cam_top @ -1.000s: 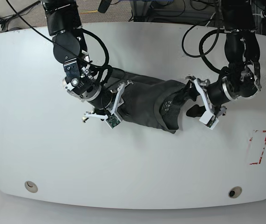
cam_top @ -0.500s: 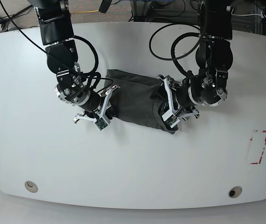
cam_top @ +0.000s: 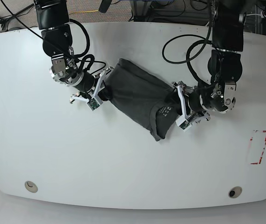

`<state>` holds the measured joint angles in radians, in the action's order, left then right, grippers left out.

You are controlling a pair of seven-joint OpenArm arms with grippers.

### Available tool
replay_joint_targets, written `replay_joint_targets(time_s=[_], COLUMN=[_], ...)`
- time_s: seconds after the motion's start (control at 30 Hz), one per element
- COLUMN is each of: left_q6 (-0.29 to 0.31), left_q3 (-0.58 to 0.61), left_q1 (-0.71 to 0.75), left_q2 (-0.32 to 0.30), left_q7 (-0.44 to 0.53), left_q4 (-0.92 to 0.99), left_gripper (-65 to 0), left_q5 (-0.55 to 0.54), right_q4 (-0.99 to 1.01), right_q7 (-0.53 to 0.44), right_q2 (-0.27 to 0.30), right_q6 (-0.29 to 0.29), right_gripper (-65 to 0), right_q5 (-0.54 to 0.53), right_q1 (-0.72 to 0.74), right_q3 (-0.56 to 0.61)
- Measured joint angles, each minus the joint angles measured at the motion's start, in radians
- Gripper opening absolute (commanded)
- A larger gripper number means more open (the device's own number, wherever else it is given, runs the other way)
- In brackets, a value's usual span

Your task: Fold the T-shirt properly

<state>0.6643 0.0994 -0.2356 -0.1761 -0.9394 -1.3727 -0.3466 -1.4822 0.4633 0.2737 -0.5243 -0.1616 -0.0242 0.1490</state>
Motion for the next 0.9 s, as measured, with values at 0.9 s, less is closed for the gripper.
replay_joint_targets(time_s=[0.9], left_q6=[-0.005], left_q3=[0.087], left_q1=[-0.160], left_q2=[-0.020], left_q7=[0.067], left_q4=[-0.082], left_gripper=[-28.9], left_q5=[0.005], right_q4=[-0.287], right_q7=[0.179], right_q2=[-0.206], right_q6=[0.005], right_gripper=[-58.5], right_q5=[0.030], right_q1=[-0.210], right_q3=[0.066])
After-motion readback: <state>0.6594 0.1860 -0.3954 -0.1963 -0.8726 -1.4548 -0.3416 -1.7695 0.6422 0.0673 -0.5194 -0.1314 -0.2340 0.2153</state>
